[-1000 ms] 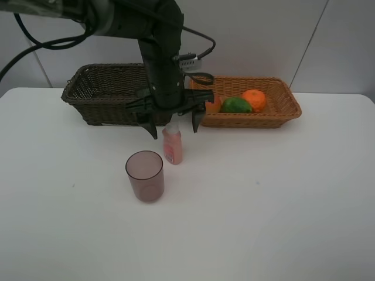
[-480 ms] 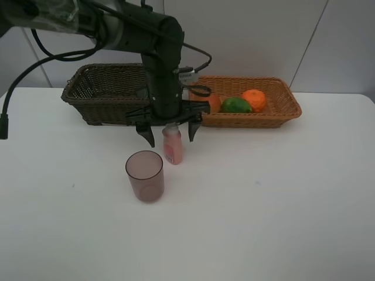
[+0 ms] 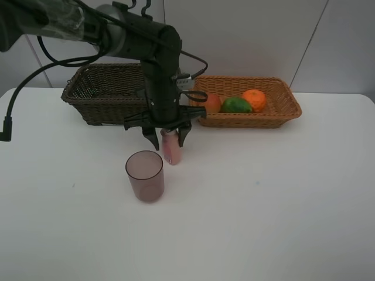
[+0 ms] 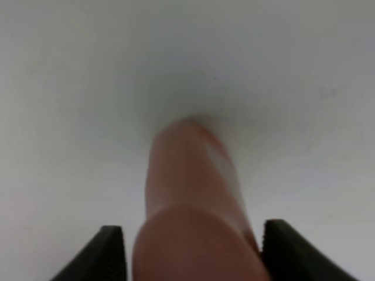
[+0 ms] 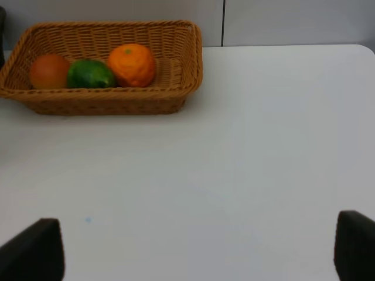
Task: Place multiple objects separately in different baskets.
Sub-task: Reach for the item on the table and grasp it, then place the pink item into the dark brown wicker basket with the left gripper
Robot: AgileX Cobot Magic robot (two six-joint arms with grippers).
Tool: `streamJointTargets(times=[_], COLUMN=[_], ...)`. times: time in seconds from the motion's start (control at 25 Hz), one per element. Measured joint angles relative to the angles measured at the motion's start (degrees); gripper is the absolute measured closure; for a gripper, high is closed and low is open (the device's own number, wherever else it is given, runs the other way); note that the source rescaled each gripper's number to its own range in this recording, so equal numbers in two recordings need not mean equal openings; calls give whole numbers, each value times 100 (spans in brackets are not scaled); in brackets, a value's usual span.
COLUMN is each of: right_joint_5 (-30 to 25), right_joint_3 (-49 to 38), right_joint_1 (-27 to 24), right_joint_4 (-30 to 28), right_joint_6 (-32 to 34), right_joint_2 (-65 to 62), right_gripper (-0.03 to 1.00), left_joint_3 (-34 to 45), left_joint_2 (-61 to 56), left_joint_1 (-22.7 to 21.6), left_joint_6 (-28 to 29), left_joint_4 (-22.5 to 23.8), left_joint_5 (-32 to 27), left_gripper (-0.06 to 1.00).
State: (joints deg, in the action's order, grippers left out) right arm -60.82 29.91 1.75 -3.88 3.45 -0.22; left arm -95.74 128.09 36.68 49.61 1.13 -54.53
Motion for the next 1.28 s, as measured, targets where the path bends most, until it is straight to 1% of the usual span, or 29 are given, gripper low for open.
streamJointTargets(times=[0.04,0.08,0.56,0.68,0.88,0.96,1.08,1.16,1.28], right_joint_5=[0,0,0,0,0,0,0,0,0], right_joint_3=[0,0,0,0,0,0,0,0,0], right_joint_1=[0,0,0,0,0,0,0,0,0], right_joint_4=[0,0,0,0,0,0,0,0,0], right_joint_6=[0,0,0,0,0,0,0,0,0], right_joint_2=[0,0,0,0,0,0,0,0,0], right_gripper=[-3,-3,-3,-3,-3,-3,-3,-3,-3], left_joint_3=[0,0,0,12,12,12,12,12,12], left_joint_2=[0,0,-43,-320,-1195,-1516,-1953,-2139,-2256], left_joint_1=[0,0,0,0,-28,-76,-276,-497,-877], left_joint_6=[0,0,-11,-219,-829,-983,-1122,-1284,-1536], left_joint_4=[0,0,0,6,47,186,616,927,1248], left_joint_5=[-6,-11,-5,-11,-34,-85,-202,-257,-289], left_gripper=[59,61,61,61,61,61,61,61,61])
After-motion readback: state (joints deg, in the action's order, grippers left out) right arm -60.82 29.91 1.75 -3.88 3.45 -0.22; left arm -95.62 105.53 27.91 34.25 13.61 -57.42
